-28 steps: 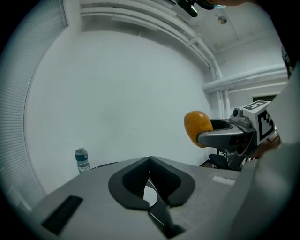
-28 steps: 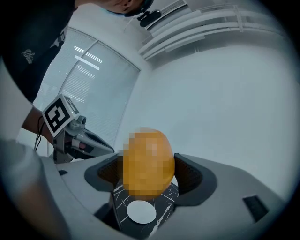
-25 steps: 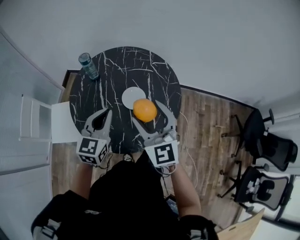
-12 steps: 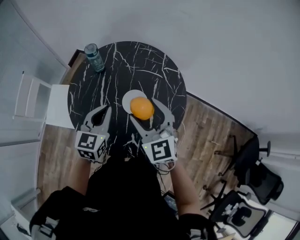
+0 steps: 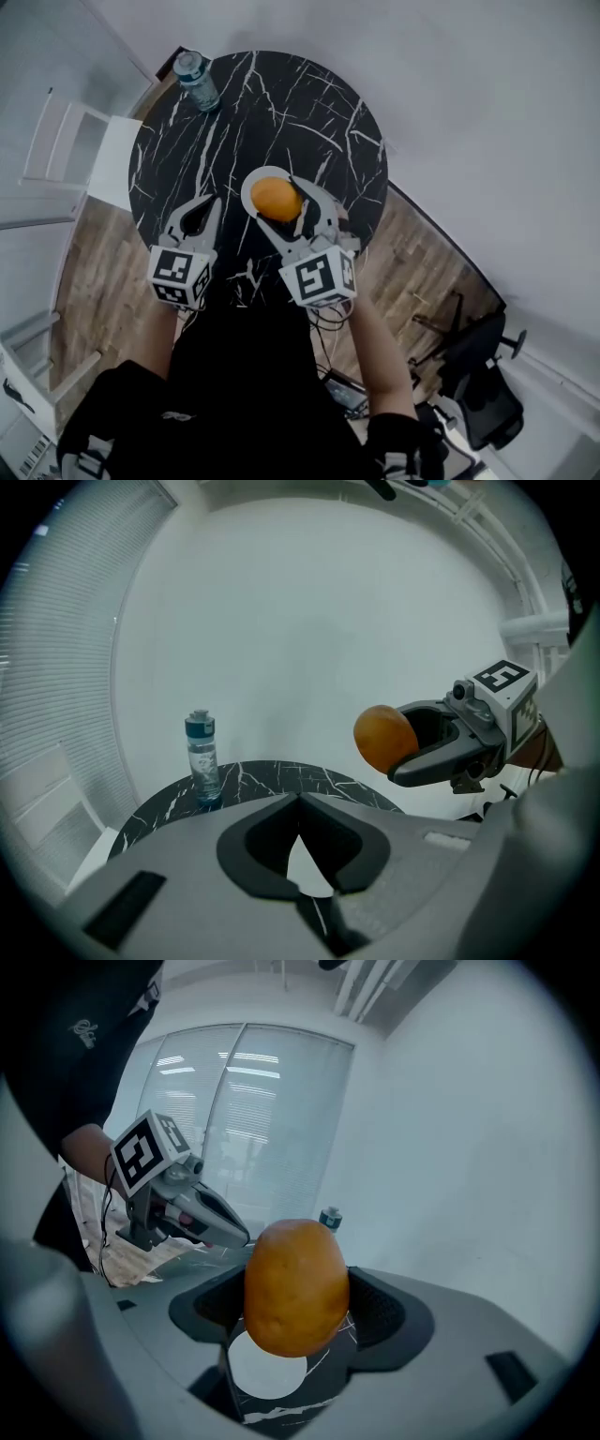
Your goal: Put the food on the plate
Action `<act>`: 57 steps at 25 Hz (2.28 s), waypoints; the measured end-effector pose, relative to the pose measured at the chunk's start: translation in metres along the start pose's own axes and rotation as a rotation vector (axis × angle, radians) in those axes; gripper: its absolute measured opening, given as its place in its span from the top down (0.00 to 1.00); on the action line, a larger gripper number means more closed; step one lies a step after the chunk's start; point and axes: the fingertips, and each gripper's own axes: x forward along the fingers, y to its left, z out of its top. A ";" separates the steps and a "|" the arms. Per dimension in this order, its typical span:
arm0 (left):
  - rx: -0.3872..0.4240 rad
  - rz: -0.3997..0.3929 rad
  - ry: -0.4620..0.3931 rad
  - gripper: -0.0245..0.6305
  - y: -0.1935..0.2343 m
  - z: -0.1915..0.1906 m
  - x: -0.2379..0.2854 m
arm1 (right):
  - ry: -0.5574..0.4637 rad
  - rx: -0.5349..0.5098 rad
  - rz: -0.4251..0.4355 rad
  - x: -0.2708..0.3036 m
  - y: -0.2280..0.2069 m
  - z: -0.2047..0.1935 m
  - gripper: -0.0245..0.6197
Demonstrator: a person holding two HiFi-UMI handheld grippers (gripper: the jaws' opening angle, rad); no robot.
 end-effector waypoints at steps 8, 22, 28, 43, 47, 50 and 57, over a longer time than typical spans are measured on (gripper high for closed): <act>-0.091 0.130 0.071 0.96 0.013 -0.041 0.013 | 0.090 0.009 0.171 0.041 0.009 -0.048 0.45; -0.229 0.253 0.151 0.96 0.008 -0.110 0.019 | 0.191 -0.010 0.353 0.072 0.033 -0.106 0.45; -0.278 0.276 0.160 0.96 0.008 -0.131 0.026 | 0.231 0.000 0.386 0.083 0.036 -0.127 0.45; -0.397 0.278 0.195 0.96 0.007 -0.175 0.045 | 0.347 0.060 0.437 0.119 0.054 -0.172 0.45; -0.419 0.274 0.196 0.96 0.007 -0.176 0.052 | 0.393 0.056 0.454 0.127 0.058 -0.184 0.45; -0.420 0.264 0.204 0.96 0.006 -0.178 0.055 | 0.426 0.048 0.465 0.131 0.061 -0.192 0.45; -0.418 0.252 0.231 0.96 0.006 -0.184 0.057 | 0.475 0.064 0.467 0.134 0.062 -0.206 0.45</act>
